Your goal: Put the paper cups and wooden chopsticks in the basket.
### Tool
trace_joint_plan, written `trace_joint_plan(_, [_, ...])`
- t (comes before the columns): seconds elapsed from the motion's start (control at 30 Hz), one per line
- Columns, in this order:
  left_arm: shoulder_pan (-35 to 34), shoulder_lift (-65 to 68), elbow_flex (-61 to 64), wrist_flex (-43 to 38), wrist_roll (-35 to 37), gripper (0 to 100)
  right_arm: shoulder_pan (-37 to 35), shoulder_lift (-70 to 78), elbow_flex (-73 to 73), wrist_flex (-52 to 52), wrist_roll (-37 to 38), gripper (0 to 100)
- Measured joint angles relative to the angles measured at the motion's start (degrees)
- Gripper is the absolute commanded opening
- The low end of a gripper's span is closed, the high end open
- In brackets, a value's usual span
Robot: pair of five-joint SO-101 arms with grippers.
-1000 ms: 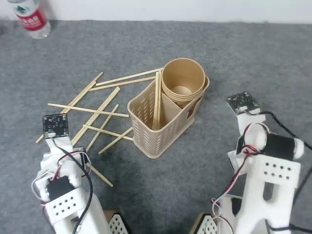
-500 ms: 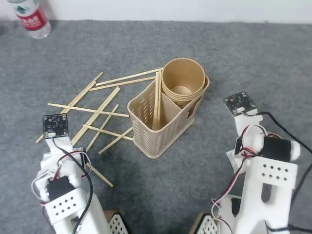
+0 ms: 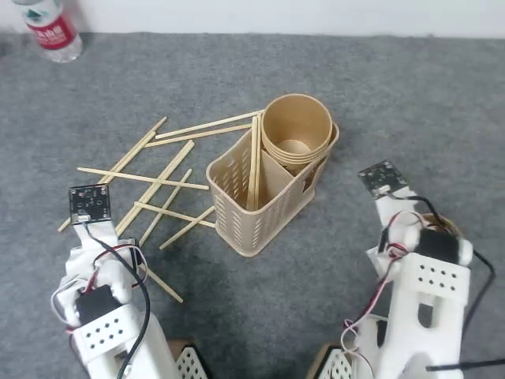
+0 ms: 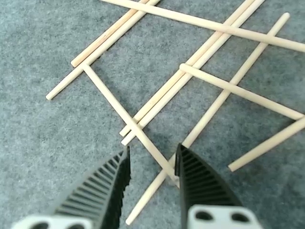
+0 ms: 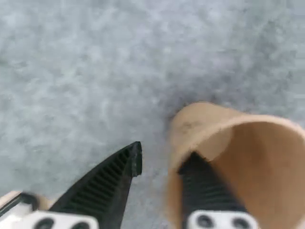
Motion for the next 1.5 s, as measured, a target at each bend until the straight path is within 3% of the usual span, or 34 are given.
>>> trace_joint_plan(0.17, [0.0, 0.0, 0.0, 0.0, 0.0, 15, 5.54, -2.02, -3.52, -0.88, 2.81, 0.7])
trace_joint_plan(0.33, [0.0, 0.0, 0.0, 0.0, 0.0, 15, 6.68, -7.65, -19.87, 2.73, 2.81, 0.7])
trace_joint_plan(0.5, [0.0, 0.0, 0.0, 0.0, 0.0, 15, -0.35, -12.75, -38.51, 3.52, -0.97, 0.7])
trace_joint_plan(0.67, [0.0, 0.0, 0.0, 0.0, 0.0, 15, -13.45, -13.27, -45.54, 0.18, -2.81, 0.7])
trace_joint_plan(0.87, [0.0, 0.0, 0.0, 0.0, 0.0, 15, -25.85, -2.73, -49.32, -2.2, -5.19, 0.7])
trace_joint_plan(1.03, [0.0, 0.0, 0.0, 0.0, 0.0, 15, -32.26, 8.53, -62.42, 0.7, -8.44, 0.7])
trace_joint_plan(1.27, [0.0, 0.0, 0.0, 0.0, 0.0, 15, -34.02, 28.13, -85.89, 14.51, -9.67, 0.7])
trace_joint_plan(1.5, [0.0, 0.0, 0.0, 0.0, 0.0, 15, -39.3, 42.02, -96.7, 23.82, -9.93, 0.7])
